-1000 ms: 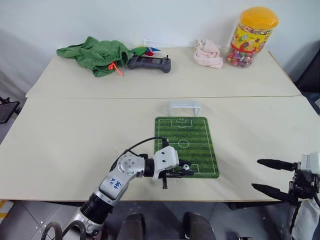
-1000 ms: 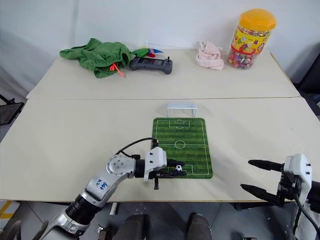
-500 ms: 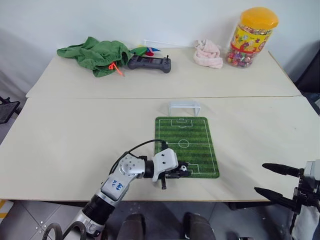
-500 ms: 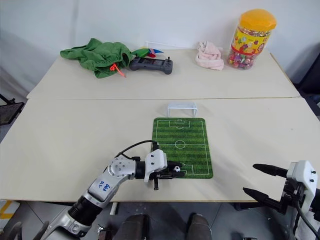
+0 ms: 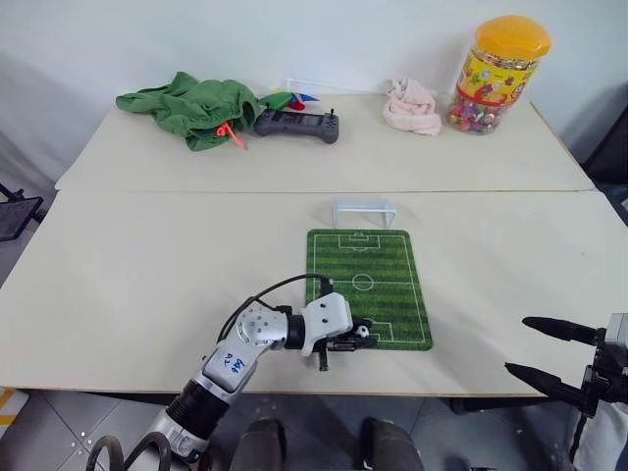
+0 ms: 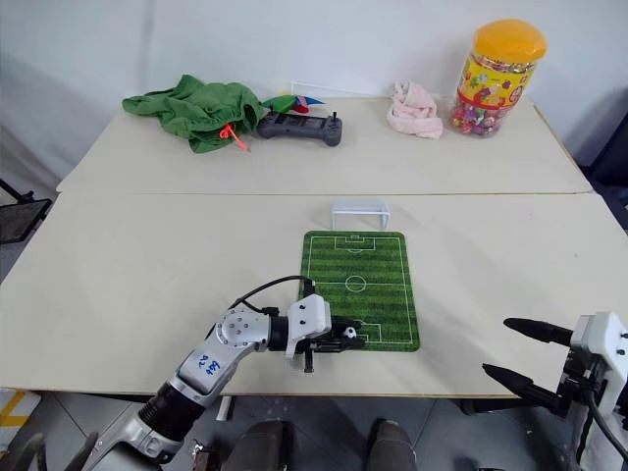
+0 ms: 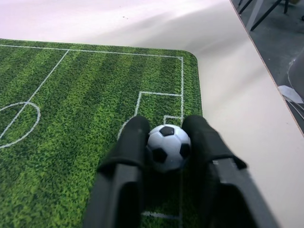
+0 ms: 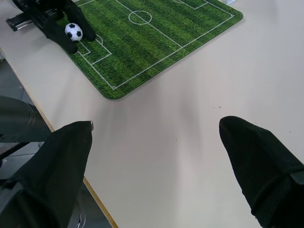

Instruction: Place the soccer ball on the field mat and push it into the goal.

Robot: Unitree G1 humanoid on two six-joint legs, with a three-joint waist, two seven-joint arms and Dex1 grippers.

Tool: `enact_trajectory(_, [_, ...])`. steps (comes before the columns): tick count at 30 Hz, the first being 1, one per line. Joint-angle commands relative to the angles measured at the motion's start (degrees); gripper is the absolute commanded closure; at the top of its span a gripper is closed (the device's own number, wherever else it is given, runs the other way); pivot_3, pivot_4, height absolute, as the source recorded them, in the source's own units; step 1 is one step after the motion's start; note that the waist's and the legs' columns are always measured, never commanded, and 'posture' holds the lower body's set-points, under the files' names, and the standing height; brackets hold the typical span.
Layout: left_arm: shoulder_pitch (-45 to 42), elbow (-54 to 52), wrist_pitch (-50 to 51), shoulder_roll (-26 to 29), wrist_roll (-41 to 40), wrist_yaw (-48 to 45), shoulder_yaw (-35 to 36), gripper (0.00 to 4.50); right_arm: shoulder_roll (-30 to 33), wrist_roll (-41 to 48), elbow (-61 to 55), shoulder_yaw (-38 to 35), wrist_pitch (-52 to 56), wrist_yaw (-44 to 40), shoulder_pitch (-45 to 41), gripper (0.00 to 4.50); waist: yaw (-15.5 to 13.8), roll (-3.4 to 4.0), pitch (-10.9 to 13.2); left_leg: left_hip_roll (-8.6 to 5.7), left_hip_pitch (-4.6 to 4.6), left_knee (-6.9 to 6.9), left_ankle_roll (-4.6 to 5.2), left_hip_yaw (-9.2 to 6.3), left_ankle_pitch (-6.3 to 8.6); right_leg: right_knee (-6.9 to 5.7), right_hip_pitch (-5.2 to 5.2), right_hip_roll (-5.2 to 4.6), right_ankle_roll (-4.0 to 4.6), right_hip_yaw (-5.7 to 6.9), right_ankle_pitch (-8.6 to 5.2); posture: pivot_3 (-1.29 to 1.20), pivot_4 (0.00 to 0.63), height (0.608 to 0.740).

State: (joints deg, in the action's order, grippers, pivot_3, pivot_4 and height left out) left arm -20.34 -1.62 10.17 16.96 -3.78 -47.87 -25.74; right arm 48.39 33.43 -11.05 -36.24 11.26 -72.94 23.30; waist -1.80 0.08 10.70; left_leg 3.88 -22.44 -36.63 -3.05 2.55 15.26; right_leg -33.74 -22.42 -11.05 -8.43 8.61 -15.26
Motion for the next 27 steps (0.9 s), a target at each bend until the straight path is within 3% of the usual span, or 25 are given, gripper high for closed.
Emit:
enact_trajectory(1, [-0.54,0.15,-0.28,-0.28,0.63,-0.35,-0.3,1.8,0.36,0.7,-0.76,-1.53,-0.22,0.04,-0.18,0.0,0.0,0.0,0.0,0.0,0.0,-0.01,0.0,0.0,0.0,0.0,0.0,0.0,0.0,0.0,0.0,0.0,0.15,0.74])
enact_trajectory(7, [-1.51,0.81,-1.38,-1.04,0.78,-0.31,0.2,0.01,0.29,0.33,-0.42,-1.21,-0.35,0.38,-0.69,0.0,0.0,0.0,0.0,0.0,-0.02,-0.07,0.08,0.0,0.04,-0.02,0.0,0.0,-0.01,0.0,0.01,0.0,0.15,0.74])
enact_trajectory(15, [-2.55,-4.71,-4.5,-0.56,-3.46,-1.3,5.43,0.01,-0.31,2.06,-0.53,-2.22,-0.84,-0.96,-0.47,0.0,0.1,0.0,0.0,0.0,-0.17,-0.36,0.17,-0.02,0.14,-0.07,-0.02,0.0,-0.04,-0.01,0.03,0.0,0.15,0.74])
enact_trajectory(19, [-1.94,-8.27,-3.74,0.75,-8.43,-4.5,8.43,0.89,-2.61,7.86,0.4,-4.53,-2.1,-5.36,-1.14,0.0,0.07,0.0,0.0,0.0,-0.21,-0.42,0.2,-0.03,0.16,-0.06,-0.02,0.0,-0.07,-0.01,0.06,0.0,0.15,0.74])
enact_trajectory(27, [1.97,-13.71,-0.67,6.59,-11.57,-11.67,5.52,3.47,-3.59,5.09,0.16,-3.23,-2.91,-3.2,-0.57,0.0,0.18,0.03,-0.02,0.0,-0.19,-0.43,0.19,0.01,0.17,-0.08,-0.03,0.0,-0.08,-0.06,0.07,0.0,0.15,0.74])
